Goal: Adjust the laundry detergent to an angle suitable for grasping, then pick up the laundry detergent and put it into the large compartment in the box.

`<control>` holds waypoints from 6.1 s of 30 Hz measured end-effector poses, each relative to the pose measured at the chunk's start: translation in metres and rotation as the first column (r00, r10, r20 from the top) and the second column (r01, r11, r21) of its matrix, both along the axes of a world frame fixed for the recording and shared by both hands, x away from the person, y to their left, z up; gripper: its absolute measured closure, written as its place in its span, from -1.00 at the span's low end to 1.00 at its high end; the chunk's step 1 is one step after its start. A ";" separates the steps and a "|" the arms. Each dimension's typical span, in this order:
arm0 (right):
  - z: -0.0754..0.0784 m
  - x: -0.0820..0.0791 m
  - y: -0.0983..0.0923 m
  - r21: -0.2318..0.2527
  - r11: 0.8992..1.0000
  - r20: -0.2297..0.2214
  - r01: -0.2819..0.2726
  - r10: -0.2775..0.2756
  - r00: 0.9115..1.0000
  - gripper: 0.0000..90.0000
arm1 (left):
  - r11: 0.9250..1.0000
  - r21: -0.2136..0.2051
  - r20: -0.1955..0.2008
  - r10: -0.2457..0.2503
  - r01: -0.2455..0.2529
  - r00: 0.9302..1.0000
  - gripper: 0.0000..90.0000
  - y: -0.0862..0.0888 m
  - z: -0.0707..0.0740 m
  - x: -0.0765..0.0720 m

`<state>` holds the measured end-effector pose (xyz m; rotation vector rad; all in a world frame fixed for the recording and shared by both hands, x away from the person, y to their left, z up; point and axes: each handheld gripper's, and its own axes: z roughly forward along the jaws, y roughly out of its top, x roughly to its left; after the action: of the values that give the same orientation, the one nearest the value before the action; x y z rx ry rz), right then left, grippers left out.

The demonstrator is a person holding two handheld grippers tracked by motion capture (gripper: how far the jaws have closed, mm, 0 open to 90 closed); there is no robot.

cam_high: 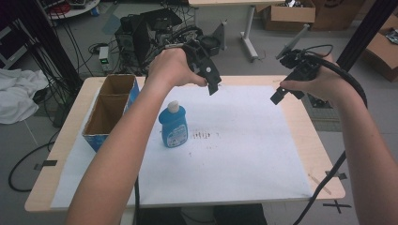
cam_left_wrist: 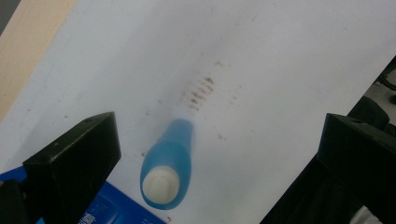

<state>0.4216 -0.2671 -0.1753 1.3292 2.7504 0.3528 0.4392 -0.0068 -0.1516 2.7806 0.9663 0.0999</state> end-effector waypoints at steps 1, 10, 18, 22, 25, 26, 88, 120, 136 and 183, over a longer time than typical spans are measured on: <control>0.000 0.000 0.000 -0.002 1.000 -0.002 0.000 0.000 1.000 -0.56 | 1.000 -0.002 0.001 0.001 -0.001 1.000 -1.00 0.000 0.000 0.000; -0.001 0.001 0.001 -0.001 1.000 -0.004 -0.004 0.004 1.000 -0.56 | 1.000 -0.004 -0.003 -0.007 0.007 1.000 -0.99 0.000 0.001 0.000; -0.005 0.002 0.000 0.002 1.000 -0.008 -0.003 0.003 1.000 -0.57 | 1.000 -0.002 0.002 -0.001 0.001 1.000 -0.99 0.002 0.001 0.000; -0.007 0.003 -0.002 0.003 1.000 -0.010 -0.007 0.007 1.000 -0.56 | 1.000 0.001 0.001 0.002 -0.002 1.000 -1.00 0.003 0.001 -0.001; -0.007 0.004 -0.002 0.002 1.000 -0.008 -0.003 0.003 1.000 -0.58 | 1.000 -0.003 0.005 0.002 -0.002 1.000 -1.00 0.004 0.002 -0.002; -0.007 0.004 -0.002 0.003 1.000 -0.008 -0.003 0.003 1.000 -0.57 | 1.000 -0.006 0.005 0.003 -0.003 1.000 -1.00 0.004 0.002 -0.002; -0.032 0.011 -0.008 0.023 1.000 -0.029 -0.019 0.019 0.999 -0.57 | 0.994 0.101 -0.066 0.055 -0.048 0.996 -0.97 0.063 -0.089 0.007; -0.038 0.009 -0.008 0.025 0.999 -0.027 -0.022 0.023 0.999 -0.57 | 0.990 0.140 -0.090 0.014 -0.001 0.996 -0.90 0.065 -0.139 0.002; -0.040 0.009 -0.009 0.025 0.999 -0.026 -0.026 0.027 0.999 -0.57 | 0.991 0.134 -0.099 0.001 0.013 0.995 -0.58 0.066 -0.141 0.003; -0.037 0.009 -0.008 0.023 0.999 -0.016 -0.030 0.031 0.999 -0.55 | 0.980 0.124 -0.100 0.168 -0.156 0.981 -0.19 0.077 -0.094 0.007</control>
<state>0.4311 -0.2755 -0.2119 1.3025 2.7915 0.3782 0.4459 0.0706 -0.2458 2.8327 1.2527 0.0277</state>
